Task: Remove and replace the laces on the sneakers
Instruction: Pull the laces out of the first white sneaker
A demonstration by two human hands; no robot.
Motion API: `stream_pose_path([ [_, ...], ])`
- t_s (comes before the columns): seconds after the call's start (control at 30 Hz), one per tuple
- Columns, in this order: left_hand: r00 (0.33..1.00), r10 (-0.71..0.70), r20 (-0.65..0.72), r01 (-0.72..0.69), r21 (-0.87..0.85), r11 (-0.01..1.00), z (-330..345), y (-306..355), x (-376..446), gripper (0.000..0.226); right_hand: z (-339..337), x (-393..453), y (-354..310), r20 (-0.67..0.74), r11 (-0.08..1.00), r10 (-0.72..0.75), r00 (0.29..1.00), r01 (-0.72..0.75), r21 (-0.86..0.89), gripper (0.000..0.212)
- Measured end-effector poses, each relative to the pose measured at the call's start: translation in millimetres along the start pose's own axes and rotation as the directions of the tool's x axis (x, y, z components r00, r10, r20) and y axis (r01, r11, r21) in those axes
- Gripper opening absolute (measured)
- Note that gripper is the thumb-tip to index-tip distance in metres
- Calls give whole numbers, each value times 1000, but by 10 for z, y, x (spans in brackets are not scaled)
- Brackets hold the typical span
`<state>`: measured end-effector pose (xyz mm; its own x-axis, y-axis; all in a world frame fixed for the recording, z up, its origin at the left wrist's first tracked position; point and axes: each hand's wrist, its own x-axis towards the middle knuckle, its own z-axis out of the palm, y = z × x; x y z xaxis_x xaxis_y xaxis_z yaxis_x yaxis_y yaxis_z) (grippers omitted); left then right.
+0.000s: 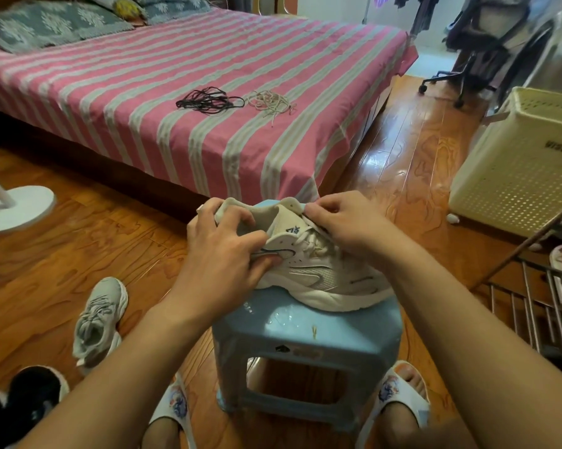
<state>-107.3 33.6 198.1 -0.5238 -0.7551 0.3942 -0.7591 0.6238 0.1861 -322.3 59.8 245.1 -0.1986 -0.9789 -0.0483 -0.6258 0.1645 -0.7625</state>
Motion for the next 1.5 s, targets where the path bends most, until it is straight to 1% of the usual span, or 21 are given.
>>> stream_pose_path([
  [0.07, 1000, 3, 2, -3, 1, 1000, -8, -10, -9, 26, -3, 42, -27, -28, 995, 2, 1000, 0, 104, 21],
  [0.17, 1000, 9, 5, -9, 19, 1000, -10, -7, 2, 28, -148, 96, 65, -77, 943, 202, 976, -172, 286, 20],
  [0.27, 1000, 3, -12, -3, 15, 1000, -8, -8, 23, 29, -224, 79, 173, -57, 954, 292, 955, -287, 82, 18],
  [0.33, 1000, 16, -9, -16, 5, 1000, -5, -11, 25, 33, -209, 62, 150, -88, 968, 235, 968, -241, -66, 18],
  [0.43, 999, 42, 2, -42, -12, 999, -12, -29, 28, 36, -168, 23, -29, 20, 997, 40, 999, -42, 68, 17],
  [0.53, 999, 47, 13, -47, 5, 999, -18, -53, 24, 40, -110, 59, -43, 114, 993, -7, 993, -6, 119, 17],
  [0.63, 998, 53, 19, -53, 18, 998, -26, -74, 10, 45, -257, 206, 169, -85, 965, 194, 977, -175, 196, 16],
  [0.7, 999, 39, 11, -39, 9, 999, -40, -85, -9, 45, -537, 288, 391, -341, 905, 407, 847, -324, 276, 13],
  [0.73, 999, 37, 9, -37, 12, 999, -45, -90, -17, 43, -667, 277, 466, -452, 897, 443, 774, -386, 217, 21],
  [0.8, 999, 48, 11, -48, 16, 999, -40, -90, -30, 35, -759, 242, 522, -516, 935, 345, 784, -337, 113, 23],
  [0.87, 998, 62, 4, -62, 6, 998, -25, -98, -33, 26, -557, 181, 313, -325, 970, 210, 922, -154, 189, 27],
  [0.93, 998, 62, -1, -62, -19, 998, -21, -104, -36, 26, -264, 105, 61, -43, 982, 83, 996, -74, 175, 37],
  [1.0, 998, 62, -6, -62, -27, 998, -16, -111, -37, 28, -57, 66, -56, 111, 998, -29, 993, 23, 56, 37],
  [1.1, 998, 68, -1, -68, -11, 998, -27, -108, -42, 37, -60, 138, 1, 139, 987, -126, 982, 138, -78, 26],
  [1.13, 998, 69, 6, -69, -7, 998, -34, -109, -45, 40, -110, 181, 52, 116, 985, -141, 983, 150, -79, 21],
  [1.2, 998, 67, 18, -67, 7, 998, -37, -111, -53, 42, -274, 321, 251, -174, 996, -25, 984, 10, -88, 21],
  [1.27, 998, 60, 23, -61, 12, 998, -36, -103, -59, 43, -546, 421, 553, -506, 952, 238, 829, -302, -47, 23],
  [1.3, 998, 59, 18, -59, 12, 998, -33, -99, -55, 43, -646, 396, 665, -568, 894, 328, 755, -443, -71, 24],
  [1.37, 998, 63, 6, -63, 16, 998, -24, -90, -36, 43, -674, 354, 778, -536, 818, 323, 780, -514, -256, 29],
  [1.43, 997, 71, 8, -71, 7, 997, -17, -90, -17, 45, -509, 298, 623, -347, 914, 125, 930, -244, -325, 34],
  [1.5, 998, 70, 6, -70, -11, 997, -17, -98, -15, 46, -267, 175, 305, -25, 995, -47, 999, 45, -84, 34],
])
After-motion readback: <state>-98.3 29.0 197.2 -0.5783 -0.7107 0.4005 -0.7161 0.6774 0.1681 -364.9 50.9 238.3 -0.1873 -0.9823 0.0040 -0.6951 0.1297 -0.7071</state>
